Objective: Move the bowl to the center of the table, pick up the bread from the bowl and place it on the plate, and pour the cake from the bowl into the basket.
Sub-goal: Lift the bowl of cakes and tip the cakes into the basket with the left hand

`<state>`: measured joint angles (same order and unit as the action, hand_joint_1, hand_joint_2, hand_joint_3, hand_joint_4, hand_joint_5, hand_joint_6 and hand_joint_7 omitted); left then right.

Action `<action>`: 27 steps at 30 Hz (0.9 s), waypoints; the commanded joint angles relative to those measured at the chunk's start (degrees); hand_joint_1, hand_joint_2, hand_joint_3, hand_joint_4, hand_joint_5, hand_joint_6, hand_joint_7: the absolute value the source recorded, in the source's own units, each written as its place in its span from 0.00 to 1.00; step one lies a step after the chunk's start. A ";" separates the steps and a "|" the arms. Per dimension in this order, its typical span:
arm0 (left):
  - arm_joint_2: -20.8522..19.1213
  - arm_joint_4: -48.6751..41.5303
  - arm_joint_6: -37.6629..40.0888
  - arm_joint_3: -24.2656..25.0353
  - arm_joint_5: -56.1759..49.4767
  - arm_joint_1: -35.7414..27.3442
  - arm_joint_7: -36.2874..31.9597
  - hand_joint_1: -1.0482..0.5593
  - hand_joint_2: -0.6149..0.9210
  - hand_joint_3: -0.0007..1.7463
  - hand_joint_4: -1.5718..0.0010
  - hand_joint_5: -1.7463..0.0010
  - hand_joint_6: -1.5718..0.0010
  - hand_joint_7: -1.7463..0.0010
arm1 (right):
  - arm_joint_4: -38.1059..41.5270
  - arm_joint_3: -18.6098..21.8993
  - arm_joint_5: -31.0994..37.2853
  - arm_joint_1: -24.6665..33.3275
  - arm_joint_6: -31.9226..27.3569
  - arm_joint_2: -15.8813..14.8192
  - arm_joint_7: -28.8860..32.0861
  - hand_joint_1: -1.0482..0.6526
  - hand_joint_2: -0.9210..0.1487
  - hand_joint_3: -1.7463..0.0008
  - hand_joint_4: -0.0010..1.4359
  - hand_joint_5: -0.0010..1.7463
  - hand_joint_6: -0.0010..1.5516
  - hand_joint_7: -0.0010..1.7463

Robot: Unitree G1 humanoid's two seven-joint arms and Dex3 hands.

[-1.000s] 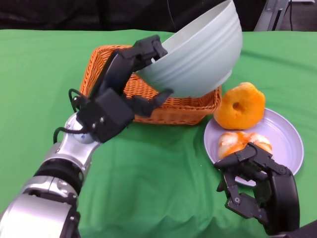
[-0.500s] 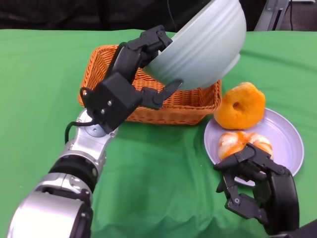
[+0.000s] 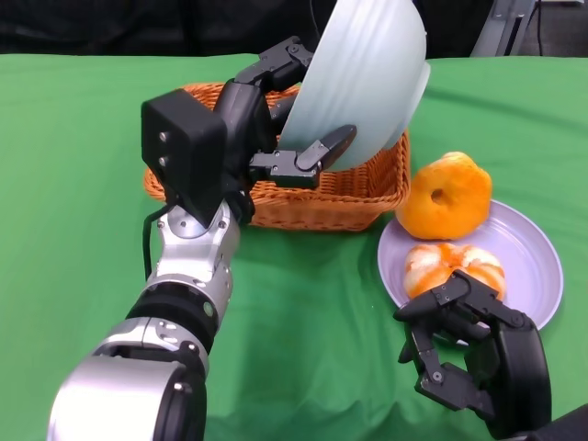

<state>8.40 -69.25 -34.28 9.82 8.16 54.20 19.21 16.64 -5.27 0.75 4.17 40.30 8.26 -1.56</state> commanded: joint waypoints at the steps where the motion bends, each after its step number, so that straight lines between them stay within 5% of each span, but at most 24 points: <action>1: 0.30 1.56 2.94 1.83 2.89 2.54 2.12 0.59 0.75 0.68 0.51 0.01 0.55 0.14 | 0.51 0.42 -0.24 -0.15 1.25 -0.34 0.16 0.57 0.30 0.46 0.61 0.88 0.49 0.68; 11: 0.34 2.38 10.80 4.53 6.13 3.12 4.74 0.61 0.77 0.68 0.52 0.00 0.54 0.15 | 0.48 0.36 -0.58 0.09 0.88 -0.17 0.05 0.56 0.32 0.45 0.61 0.88 0.50 0.67; 19: -0.04 2.98 24.87 9.71 13.81 5.37 9.14 0.63 0.81 0.67 0.51 0.05 0.51 0.14 | 0.63 0.25 -1.16 0.46 0.98 -0.13 -0.60 0.56 0.32 0.44 0.61 0.88 0.50 0.67; 27: -0.59 3.32 32.68 12.68 17.65 6.32 10.45 0.61 0.84 0.67 0.54 0.03 0.57 0.07 | 0.94 0.20 -0.98 0.44 1.01 -0.01 -0.57 0.57 0.32 0.44 0.60 0.88 0.50 0.67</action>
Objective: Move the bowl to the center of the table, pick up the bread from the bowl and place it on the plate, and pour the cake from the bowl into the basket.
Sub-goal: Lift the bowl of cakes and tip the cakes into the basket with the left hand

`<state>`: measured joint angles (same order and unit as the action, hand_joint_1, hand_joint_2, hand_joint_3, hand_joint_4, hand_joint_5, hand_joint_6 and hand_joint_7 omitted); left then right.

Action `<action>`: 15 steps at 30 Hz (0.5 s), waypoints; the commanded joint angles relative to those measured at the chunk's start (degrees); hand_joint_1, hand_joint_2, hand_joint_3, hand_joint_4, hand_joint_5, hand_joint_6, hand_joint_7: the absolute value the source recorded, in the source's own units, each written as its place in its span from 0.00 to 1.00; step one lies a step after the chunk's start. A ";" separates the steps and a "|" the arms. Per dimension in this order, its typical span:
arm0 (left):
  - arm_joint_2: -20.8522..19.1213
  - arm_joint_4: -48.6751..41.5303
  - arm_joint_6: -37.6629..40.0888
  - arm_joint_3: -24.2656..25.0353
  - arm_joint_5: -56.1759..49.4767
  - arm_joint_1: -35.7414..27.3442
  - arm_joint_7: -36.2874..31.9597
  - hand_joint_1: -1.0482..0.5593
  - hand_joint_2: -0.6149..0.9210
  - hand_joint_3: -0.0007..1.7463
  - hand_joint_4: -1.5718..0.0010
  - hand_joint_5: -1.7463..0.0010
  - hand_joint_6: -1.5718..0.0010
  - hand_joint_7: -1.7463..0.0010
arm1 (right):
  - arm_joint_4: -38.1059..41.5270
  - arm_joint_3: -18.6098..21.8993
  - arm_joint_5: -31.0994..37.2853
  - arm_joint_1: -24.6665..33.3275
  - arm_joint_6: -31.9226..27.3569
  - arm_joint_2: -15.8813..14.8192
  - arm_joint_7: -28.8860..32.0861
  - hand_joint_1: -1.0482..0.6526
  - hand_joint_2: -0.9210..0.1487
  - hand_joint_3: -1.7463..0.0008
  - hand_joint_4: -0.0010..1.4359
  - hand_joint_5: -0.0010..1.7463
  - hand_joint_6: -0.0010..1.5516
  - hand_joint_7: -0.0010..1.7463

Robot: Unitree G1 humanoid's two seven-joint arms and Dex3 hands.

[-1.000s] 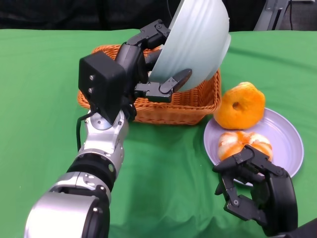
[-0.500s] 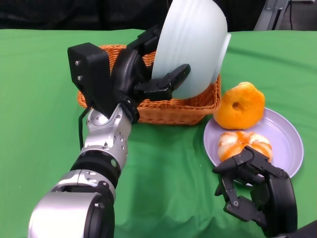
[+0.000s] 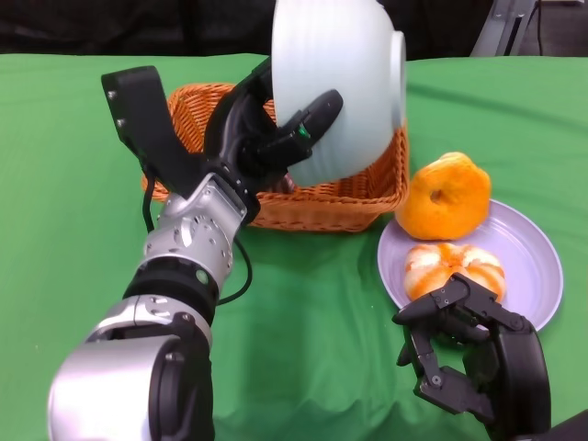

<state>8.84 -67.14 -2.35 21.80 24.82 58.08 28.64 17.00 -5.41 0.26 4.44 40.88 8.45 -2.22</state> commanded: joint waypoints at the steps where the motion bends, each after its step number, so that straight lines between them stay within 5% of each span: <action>1: -1.11 1.16 1.26 0.98 1.33 2.46 1.26 0.61 0.84 0.67 0.54 0.02 0.57 0.07 | 0.66 0.35 -0.44 0.19 0.41 -0.08 0.23 0.57 0.32 0.44 0.60 0.88 0.50 0.67; 15: -2.13 0.14 6.61 3.61 4.09 3.19 5.09 0.58 0.90 0.59 0.58 0.00 0.59 0.08 | 1.92 0.45 -0.19 -0.28 1.26 -0.08 0.22 0.56 0.34 0.42 0.59 0.89 0.49 0.67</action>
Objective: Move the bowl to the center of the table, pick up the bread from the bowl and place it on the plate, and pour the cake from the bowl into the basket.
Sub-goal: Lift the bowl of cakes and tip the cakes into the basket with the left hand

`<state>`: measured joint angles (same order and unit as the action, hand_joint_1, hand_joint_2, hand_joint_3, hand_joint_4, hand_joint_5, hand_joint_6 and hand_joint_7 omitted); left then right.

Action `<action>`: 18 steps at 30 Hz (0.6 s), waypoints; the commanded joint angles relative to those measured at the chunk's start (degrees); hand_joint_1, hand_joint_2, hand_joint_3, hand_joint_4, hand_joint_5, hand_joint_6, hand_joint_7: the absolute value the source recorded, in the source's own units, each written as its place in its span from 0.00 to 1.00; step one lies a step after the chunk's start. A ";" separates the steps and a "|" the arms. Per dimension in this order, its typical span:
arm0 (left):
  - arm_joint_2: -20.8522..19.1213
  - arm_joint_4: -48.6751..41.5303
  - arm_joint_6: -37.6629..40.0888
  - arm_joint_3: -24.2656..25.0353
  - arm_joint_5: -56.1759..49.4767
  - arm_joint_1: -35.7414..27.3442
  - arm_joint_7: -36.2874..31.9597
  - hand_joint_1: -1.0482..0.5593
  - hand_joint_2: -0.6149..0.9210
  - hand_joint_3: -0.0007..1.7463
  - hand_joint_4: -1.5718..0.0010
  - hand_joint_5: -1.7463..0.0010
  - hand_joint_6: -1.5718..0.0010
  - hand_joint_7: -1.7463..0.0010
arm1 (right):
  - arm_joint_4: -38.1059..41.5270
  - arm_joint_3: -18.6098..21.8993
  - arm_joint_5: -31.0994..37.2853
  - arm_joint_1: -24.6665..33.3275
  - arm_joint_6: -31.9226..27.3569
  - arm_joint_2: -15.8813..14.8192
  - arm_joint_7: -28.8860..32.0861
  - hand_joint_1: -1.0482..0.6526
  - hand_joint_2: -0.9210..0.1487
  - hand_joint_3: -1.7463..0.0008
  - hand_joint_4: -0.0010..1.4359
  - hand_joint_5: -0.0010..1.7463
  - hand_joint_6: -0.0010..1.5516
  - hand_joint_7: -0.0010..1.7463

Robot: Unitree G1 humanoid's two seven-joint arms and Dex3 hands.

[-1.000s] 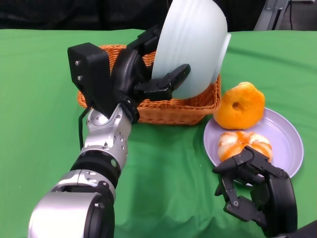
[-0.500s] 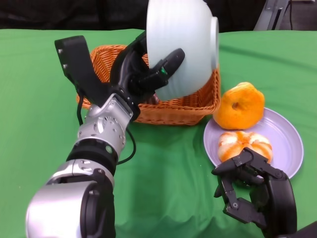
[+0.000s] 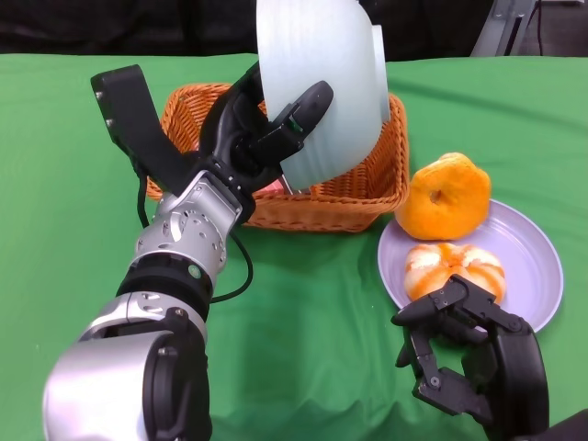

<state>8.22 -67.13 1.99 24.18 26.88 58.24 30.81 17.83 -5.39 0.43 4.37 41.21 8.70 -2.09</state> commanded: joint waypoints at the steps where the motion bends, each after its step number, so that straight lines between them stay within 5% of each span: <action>1: -1.65 0.05 2.97 1.47 2.33 3.11 3.30 0.57 0.92 0.56 0.59 0.00 0.59 0.08 | 1.24 0.42 -0.44 -0.27 0.98 -0.32 0.03 0.56 0.34 0.41 0.59 0.89 0.49 0.68; 10: -2.28 -0.26 2.86 1.06 1.79 2.98 8.29 0.57 0.93 0.54 0.58 0.00 0.59 0.06 | 1.24 0.32 -0.33 -0.26 0.78 -0.28 0.09 0.56 0.36 0.40 0.59 0.89 0.49 0.68; 18: -1.93 1.78 -3.26 -1.77 -0.79 2.42 10.61 0.60 0.83 0.67 0.55 0.00 0.56 0.06 | 1.85 0.50 -0.15 -0.49 1.19 -0.40 0.02 0.55 0.36 0.40 0.59 0.89 0.49 0.68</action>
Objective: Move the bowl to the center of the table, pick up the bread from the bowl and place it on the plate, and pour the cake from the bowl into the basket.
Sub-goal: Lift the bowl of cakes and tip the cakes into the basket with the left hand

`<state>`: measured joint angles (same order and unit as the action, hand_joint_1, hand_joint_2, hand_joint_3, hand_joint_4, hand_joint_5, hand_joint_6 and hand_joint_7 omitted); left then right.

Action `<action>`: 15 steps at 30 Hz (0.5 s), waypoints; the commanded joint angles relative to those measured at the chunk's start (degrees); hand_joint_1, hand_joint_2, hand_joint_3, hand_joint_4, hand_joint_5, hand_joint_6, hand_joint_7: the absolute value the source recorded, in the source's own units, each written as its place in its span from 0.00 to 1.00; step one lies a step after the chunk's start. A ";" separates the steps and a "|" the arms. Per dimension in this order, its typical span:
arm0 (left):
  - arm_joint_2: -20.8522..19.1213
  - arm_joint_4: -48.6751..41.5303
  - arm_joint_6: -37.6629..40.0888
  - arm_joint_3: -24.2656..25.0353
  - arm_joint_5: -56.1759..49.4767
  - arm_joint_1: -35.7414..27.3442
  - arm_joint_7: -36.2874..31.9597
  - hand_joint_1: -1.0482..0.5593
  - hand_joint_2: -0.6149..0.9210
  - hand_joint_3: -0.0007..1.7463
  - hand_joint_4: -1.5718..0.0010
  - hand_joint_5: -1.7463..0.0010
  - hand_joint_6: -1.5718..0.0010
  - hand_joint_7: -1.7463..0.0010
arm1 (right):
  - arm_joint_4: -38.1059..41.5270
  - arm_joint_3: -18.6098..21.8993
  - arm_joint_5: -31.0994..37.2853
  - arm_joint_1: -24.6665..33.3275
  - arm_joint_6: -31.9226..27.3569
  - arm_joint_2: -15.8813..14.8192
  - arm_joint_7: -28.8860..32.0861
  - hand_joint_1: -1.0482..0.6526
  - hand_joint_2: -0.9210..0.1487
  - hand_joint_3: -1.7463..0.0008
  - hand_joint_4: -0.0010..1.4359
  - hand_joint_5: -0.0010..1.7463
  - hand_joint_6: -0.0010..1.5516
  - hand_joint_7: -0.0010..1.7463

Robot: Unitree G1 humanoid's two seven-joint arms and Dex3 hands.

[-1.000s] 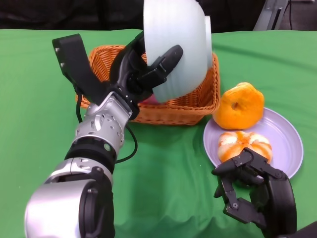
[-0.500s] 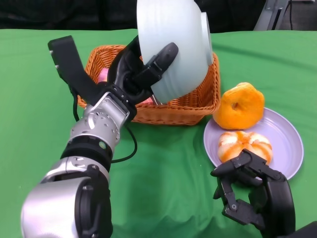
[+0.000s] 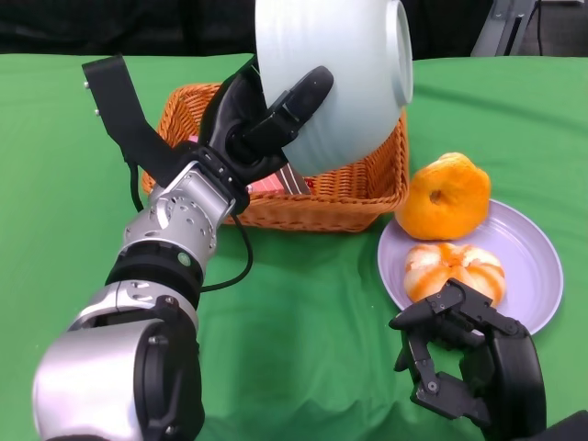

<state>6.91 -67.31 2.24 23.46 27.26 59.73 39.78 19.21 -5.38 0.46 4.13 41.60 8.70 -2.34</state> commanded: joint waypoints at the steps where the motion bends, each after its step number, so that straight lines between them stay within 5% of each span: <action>1: -0.54 2.49 -4.99 -1.66 -1.76 0.71 1.56 0.60 0.81 0.68 0.55 0.00 0.56 0.06 | 0.45 0.48 -0.11 -0.24 0.79 -0.45 0.26 0.55 0.35 0.40 0.59 0.89 0.49 0.68; 15: -4.46 5.10 -44.59 -13.59 -19.29 -5.72 -2.46 0.62 0.75 0.70 0.49 0.01 0.53 0.11 | -0.24 0.59 0.27 -0.33 0.45 -0.48 0.83 0.56 0.34 0.42 0.60 0.88 0.49 0.68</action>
<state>4.04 -62.69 -38.36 10.42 8.98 54.25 38.57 19.50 -5.27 0.77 4.02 42.13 8.68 -1.86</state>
